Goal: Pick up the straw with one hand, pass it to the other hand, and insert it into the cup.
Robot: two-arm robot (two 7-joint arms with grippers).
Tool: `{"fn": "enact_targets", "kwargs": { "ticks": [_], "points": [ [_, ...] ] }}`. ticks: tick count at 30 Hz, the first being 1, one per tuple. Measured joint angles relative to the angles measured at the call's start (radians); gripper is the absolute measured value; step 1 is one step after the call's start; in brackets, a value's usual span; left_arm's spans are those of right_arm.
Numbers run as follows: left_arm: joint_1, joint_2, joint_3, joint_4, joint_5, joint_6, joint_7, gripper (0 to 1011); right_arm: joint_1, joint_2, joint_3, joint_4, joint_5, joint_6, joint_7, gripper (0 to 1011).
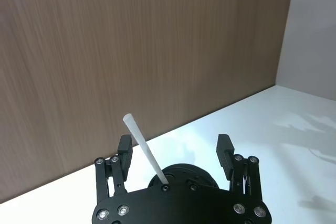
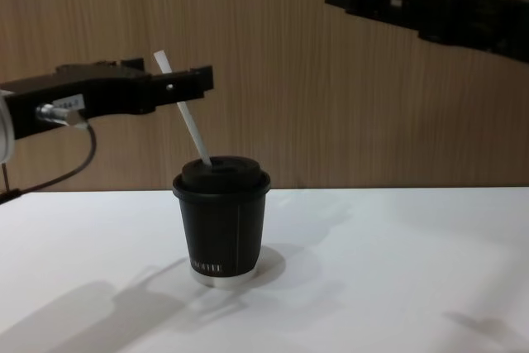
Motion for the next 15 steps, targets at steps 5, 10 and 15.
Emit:
{"fn": "enact_targets", "kwargs": {
  "ticks": [5,10,15],
  "points": [
    [0.025,0.009,-0.014,-0.028,0.002,-0.002,0.008,1003,-0.003,0.002,-0.006,-0.003,0.001,-0.002,-0.001,1001],
    [0.049,0.017,-0.027,-0.051,0.002,-0.003,0.009,1003,-0.005,0.004,-0.013,-0.002,0.0,-0.003,-0.008,1001],
    [0.069,0.02,-0.034,-0.07,0.0,0.001,0.009,1003,-0.003,0.006,-0.018,0.013,-0.003,-0.004,-0.017,1001]
  ]
}}
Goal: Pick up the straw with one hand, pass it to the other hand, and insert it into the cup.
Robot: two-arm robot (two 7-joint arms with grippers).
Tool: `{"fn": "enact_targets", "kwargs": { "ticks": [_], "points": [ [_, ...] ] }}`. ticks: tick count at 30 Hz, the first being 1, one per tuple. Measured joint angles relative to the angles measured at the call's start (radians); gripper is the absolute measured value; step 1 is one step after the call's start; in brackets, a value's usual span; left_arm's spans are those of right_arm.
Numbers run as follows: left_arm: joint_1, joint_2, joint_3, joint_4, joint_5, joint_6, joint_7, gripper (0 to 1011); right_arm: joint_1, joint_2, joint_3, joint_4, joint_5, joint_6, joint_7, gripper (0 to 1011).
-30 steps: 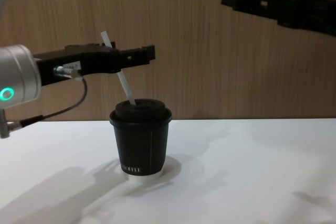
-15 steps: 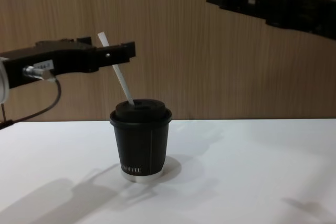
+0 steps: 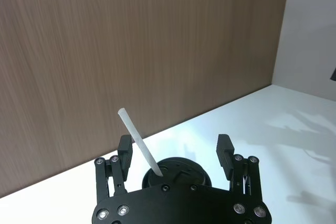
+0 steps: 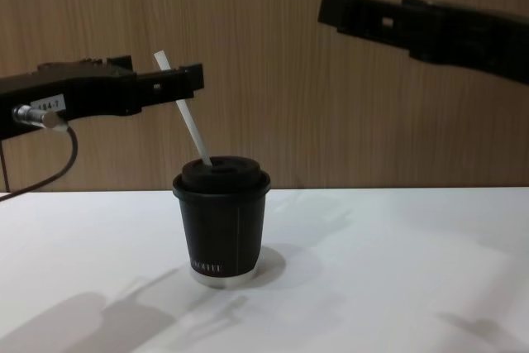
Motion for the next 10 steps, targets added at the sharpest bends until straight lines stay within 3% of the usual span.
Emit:
{"fn": "enact_targets", "kwargs": {
  "ticks": [10],
  "points": [
    [0.025,-0.003,-0.003,-0.023,-0.002,0.009,-0.001,1003,0.005,0.003,-0.005,0.017,-0.005,-0.002,-0.009,1001]
  ]
}}
